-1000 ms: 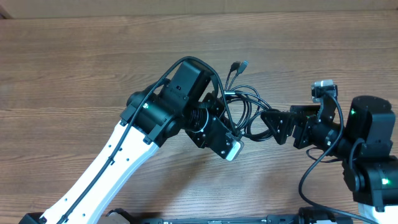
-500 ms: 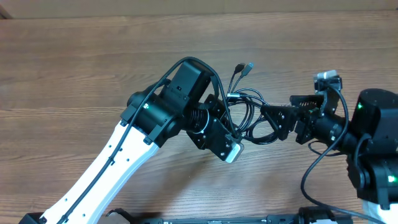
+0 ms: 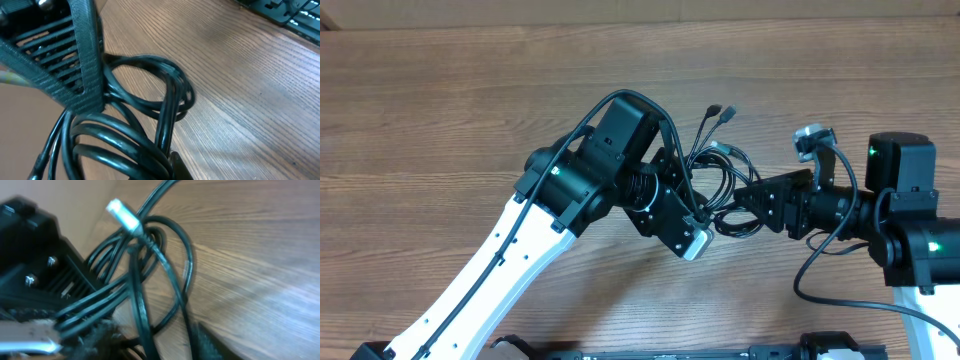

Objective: Untangle cables

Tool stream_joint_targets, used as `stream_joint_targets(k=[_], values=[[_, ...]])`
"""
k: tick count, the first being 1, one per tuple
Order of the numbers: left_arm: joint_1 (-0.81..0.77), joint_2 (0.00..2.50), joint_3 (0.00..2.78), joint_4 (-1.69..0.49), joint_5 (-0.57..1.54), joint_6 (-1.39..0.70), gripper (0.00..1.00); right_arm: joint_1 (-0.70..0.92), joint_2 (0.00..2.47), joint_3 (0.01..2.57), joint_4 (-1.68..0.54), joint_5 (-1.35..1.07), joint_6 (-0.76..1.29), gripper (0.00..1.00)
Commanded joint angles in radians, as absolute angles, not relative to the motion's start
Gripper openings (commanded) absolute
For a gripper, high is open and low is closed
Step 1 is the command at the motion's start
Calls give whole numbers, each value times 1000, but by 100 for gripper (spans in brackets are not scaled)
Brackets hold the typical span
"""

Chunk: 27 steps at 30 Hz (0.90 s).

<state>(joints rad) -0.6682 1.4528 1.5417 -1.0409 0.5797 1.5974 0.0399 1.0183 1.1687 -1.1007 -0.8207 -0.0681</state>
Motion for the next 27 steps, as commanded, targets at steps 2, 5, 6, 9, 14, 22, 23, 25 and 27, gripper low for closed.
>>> stream_joint_targets(k=[2, 5, 6, 9, 14, 22, 23, 25, 27], values=[[-674, 1428, 1567, -1025, 565, 1917, 4, 39, 1015, 1193, -1128, -874, -157, 23], [-674, 1428, 1567, -1008, 543, 1876, 4, 39, 1015, 1193, -1148, -857, -166, 8], [-674, 1428, 1567, -1008, 529, 1870, 4, 39, 1015, 1193, -1151, -847, -166, 7], [-674, 1428, 1567, -1001, 497, 1797, 4, 39, 1015, 1193, -1161, -768, -147, 4], [-674, 1428, 1567, -992, 447, 1690, 4, 39, 1015, 1193, -1154, -536, 23, 4], [-674, 1428, 1567, -990, 421, 1443, 4, 38, 1015, 1193, -1147, -174, 350, 4], [-674, 1428, 1567, -989, 403, 1405, 4, 38, 1015, 1193, -1147, -150, 378, 4], [-674, 1428, 1567, -983, 358, 1320, 4, 38, 1015, 1193, -1147, -110, 425, 4], [-674, 1428, 1567, -966, 285, 1197, 4, 38, 1015, 1193, -1147, -86, 455, 4]])
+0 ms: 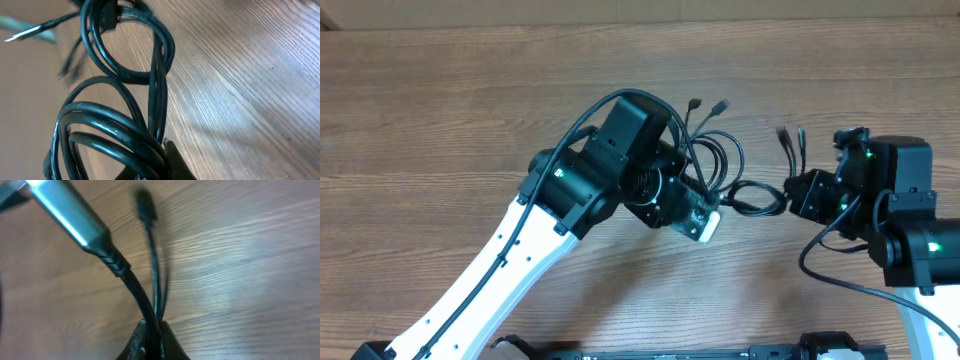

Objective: Untangle cables

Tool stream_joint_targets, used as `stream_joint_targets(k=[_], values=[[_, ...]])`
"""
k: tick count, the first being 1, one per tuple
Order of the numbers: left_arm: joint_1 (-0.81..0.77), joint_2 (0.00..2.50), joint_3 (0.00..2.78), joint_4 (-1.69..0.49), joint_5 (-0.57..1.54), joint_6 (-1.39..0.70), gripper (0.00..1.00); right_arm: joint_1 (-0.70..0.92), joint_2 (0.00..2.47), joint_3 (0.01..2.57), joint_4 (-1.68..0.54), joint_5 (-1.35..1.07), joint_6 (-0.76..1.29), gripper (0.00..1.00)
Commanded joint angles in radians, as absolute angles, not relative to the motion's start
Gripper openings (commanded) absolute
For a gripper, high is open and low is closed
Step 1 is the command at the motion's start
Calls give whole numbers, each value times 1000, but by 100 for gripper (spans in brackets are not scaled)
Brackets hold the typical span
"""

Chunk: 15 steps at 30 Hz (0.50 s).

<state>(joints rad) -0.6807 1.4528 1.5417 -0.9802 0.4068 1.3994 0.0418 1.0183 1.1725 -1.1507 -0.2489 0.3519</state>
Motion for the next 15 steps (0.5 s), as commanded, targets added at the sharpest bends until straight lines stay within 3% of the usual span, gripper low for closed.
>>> stream_joint_targets(k=[1, 4, 5, 8, 15], values=[[-674, 1428, 1567, -956, 230, 1131, 4, 38, 1015, 1193, -1146, -86, 463, 4], [-674, 1428, 1567, -905, -1, 885, 4, 38, 1015, 1193, -1147, -87, 476, 7], [-673, 1428, 1567, -888, -93, 793, 4, 38, 1015, 1193, -1147, -88, 476, 17], [-673, 1428, 1567, -875, -288, 574, 4, 38, 1015, 1193, -1148, -112, 475, 32], [-675, 1429, 1567, -893, -182, 279, 4, 38, 1015, 1193, -1161, -159, 463, 43]])
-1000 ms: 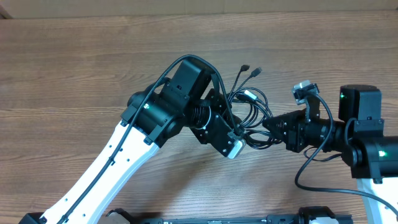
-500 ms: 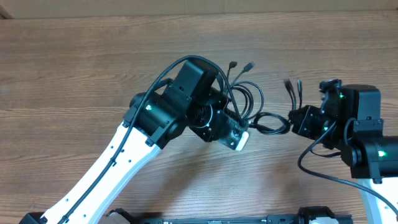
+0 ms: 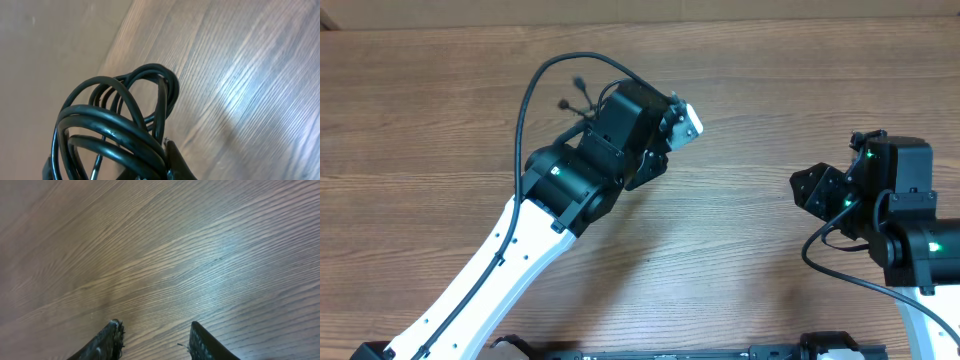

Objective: Untangle cables

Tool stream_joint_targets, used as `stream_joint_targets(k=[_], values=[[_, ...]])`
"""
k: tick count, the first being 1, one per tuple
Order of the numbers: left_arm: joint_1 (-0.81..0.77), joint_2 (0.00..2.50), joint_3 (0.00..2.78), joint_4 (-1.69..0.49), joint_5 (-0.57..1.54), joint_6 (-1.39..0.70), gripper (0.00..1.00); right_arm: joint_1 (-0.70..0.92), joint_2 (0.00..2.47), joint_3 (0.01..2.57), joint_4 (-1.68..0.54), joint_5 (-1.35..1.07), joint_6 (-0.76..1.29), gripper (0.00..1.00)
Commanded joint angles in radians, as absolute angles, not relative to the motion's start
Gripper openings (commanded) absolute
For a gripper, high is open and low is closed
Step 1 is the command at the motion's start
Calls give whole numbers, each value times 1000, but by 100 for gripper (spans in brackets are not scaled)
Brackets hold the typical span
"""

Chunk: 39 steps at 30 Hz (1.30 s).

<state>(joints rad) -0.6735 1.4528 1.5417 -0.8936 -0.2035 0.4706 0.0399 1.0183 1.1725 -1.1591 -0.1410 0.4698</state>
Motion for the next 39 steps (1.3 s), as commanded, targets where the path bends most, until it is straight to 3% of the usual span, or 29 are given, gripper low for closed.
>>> stream_joint_targets(k=[1, 6, 13, 21, 27, 31, 34, 35, 37, 39], values=[[-676, 1429, 1567, -896, -163, 251, 4, 38, 1015, 1193, -1163, -159, 463, 43], [-675, 1429, 1567, -913, -69, 120, 4, 38, 1015, 1193, -1178, -171, 438, 44], [-673, 1429, 1567, -928, -95, -207, 4, 38, 1015, 1193, -1177, -256, 411, 45], [-673, 1429, 1567, -994, -278, -886, 4, 38, 1015, 1192, -1171, -362, 400, 39], [-673, 1429, 1567, -994, -229, -1147, 4, 40, 1015, 1190, -1166, -728, 41, 41], [-673, 1429, 1567, -995, -219, -1085, 4, 40, 1015, 1190, -1174, -735, 32, 42], [-673, 1429, 1567, -995, -163, -880, 4, 40, 1016, 1190, -1169, -733, 50, 44], [-673, 1429, 1567, -984, -136, -744, 4, 40, 1019, 1190, -1158, -702, 112, 50], [-673, 1428, 1567, -957, -34, -503, 4, 40, 1032, 1190, -1146, -588, 296, 50], [-673, 1427, 1567, -913, 211, -270, 4, 40, 1077, 1190, -1106, -521, 529, 50]])
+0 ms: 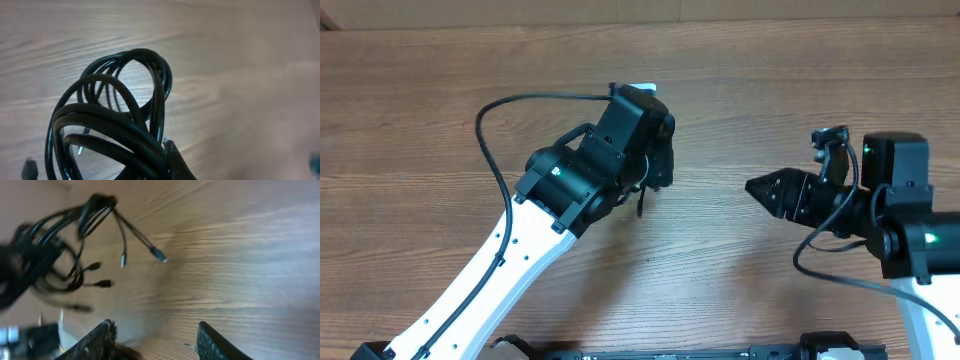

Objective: Untangle cables

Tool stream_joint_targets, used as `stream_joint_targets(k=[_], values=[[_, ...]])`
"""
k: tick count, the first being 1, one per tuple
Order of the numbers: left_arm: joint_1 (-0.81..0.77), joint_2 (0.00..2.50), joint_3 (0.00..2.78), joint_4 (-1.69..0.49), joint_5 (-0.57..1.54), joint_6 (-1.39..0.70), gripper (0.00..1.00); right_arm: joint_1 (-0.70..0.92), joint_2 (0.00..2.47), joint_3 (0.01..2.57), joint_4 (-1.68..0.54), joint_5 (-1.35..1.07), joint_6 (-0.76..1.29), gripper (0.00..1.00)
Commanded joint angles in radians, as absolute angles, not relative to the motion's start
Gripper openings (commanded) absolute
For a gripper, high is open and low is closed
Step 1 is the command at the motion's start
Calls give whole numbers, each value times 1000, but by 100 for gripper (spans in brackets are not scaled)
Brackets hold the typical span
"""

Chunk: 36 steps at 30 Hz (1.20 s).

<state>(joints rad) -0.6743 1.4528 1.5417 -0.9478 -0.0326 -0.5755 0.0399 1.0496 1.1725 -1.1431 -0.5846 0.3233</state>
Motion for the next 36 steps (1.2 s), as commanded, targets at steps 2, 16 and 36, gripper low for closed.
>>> stream_joint_targets(k=[2, 16, 36], values=[[-673, 1422, 1567, -900, 264, -220, 4, 40, 1108, 1190, -1055, -559, 588, 50], [-673, 1389, 1567, -891, 517, 90, 4, 55, 1264, 1190, -842, -833, 1000, 50], [-674, 1390, 1567, -1010, 289, 267, 100, 142, 1264, 1190, -937, -469, 758, 4]])
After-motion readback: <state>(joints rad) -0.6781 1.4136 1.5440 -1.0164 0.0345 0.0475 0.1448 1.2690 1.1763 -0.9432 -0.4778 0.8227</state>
